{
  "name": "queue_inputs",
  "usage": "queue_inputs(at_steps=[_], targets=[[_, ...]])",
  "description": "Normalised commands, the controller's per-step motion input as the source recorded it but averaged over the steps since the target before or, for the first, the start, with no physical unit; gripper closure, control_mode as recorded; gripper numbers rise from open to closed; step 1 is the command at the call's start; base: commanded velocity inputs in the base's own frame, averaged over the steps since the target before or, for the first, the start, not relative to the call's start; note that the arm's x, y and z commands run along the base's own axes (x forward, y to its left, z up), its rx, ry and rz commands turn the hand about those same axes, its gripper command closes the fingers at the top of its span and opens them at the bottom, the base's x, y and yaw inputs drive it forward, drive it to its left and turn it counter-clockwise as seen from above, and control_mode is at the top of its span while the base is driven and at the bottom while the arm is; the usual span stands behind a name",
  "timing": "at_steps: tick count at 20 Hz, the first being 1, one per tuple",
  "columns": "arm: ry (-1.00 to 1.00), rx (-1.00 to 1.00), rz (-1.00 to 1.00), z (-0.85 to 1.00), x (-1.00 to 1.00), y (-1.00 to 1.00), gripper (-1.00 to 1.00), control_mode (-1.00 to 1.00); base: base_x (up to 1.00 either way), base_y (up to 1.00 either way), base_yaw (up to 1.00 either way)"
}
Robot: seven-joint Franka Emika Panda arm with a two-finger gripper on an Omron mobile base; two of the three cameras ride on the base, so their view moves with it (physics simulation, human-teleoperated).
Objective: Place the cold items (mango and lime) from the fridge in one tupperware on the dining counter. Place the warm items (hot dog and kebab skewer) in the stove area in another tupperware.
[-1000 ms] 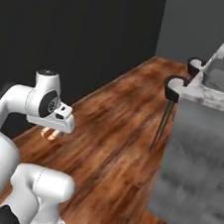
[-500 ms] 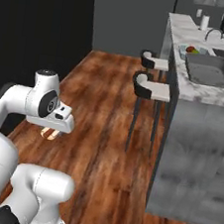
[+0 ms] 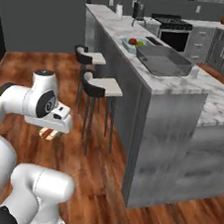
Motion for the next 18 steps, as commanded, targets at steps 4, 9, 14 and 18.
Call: queue_inputs(at_steps=[4, 9, 14, 18], targets=[[0.00, 0.00, 0.00, 0.00, 0.00, 0.00, 1.00, 1.00, 0.68, 0.72, -0.66], [0.00, 0.00, 0.00, 0.00, 0.00, 0.00, 1.00, 1.00, 0.43, 0.63, -0.68], [0.00, 0.00, 0.00, 0.00, 0.00, 0.00, 1.00, 1.00, 0.15, 0.89, -0.59], [0.00, 0.00, 0.00, 0.00, 0.00, 0.00, 1.00, 1.00, 0.04, 0.97, -0.53]])
